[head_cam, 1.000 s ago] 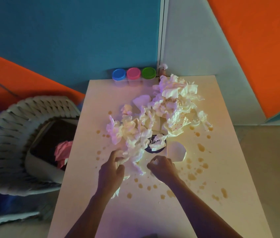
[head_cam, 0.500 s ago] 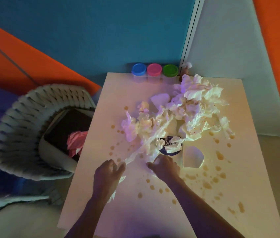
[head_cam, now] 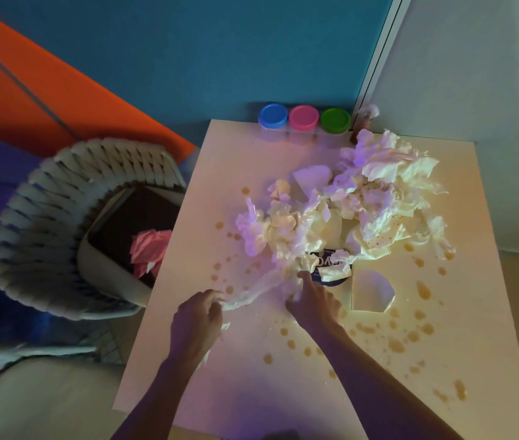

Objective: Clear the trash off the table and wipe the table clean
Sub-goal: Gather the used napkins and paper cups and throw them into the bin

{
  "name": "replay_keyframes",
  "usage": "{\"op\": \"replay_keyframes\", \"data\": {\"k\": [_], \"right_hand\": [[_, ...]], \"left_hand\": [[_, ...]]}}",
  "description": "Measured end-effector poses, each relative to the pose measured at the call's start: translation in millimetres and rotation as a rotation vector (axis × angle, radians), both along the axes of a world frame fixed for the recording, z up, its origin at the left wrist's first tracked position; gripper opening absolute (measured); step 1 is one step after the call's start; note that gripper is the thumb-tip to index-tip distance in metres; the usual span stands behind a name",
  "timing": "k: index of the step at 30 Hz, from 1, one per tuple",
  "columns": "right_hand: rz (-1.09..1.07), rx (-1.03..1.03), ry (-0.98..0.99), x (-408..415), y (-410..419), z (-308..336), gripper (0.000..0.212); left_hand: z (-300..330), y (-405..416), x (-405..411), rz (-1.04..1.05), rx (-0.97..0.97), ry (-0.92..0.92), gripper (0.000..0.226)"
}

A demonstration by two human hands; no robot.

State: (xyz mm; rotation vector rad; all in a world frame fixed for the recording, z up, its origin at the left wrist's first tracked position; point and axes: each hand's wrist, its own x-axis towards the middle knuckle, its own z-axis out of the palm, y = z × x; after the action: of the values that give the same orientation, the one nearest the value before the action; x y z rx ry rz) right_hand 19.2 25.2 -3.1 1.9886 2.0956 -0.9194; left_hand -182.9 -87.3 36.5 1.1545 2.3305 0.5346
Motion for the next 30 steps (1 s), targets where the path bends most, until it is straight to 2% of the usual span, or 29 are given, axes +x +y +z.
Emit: {"op": "replay_keyframes", "data": {"k": [2, 7, 9, 12, 18, 24, 30], "right_hand": [[0.009, 0.022, -0.01, -1.3, 0.0, -1.3, 0.057], [0.045, 0.039, -0.033, -1.2, -1.5, -5.8, 0.055], [0.079, 0.041, -0.056, -1.5, -2.2, -7.8, 0.052], [0.108, 0.052, -0.084, -2.2, -4.2, -9.1, 0.05], [0.152, 0.053, -0.114, -3.1, -8.7, -9.3, 0.044], [0.183, 0.008, -0.125, -0.4, -9.8, -7.7, 0.031], [0.195, -0.01, -0.113, 0.8, -9.6, -9.0, 0.029]], "left_hand": [[-1.5, 5.4, 1.3, -0.001, -0.024, 0.01, 0.017], [-5.8, 23.7, 10.2, -0.095, -0.097, 0.086, 0.02], [-9.0, 28.4, 13.6, -0.167, -0.099, 0.115, 0.004], [-13.7, 35.0, 19.5, -0.26, -0.091, 0.084, 0.032], [-20.7, 47.5, 35.3, -0.492, -0.28, 0.154, 0.071], [-38.6, 51.0, 51.7, -0.616, -0.229, 0.313, 0.05], [-55.5, 47.2, 54.0, -0.587, -0.121, 0.351, 0.017]]}}
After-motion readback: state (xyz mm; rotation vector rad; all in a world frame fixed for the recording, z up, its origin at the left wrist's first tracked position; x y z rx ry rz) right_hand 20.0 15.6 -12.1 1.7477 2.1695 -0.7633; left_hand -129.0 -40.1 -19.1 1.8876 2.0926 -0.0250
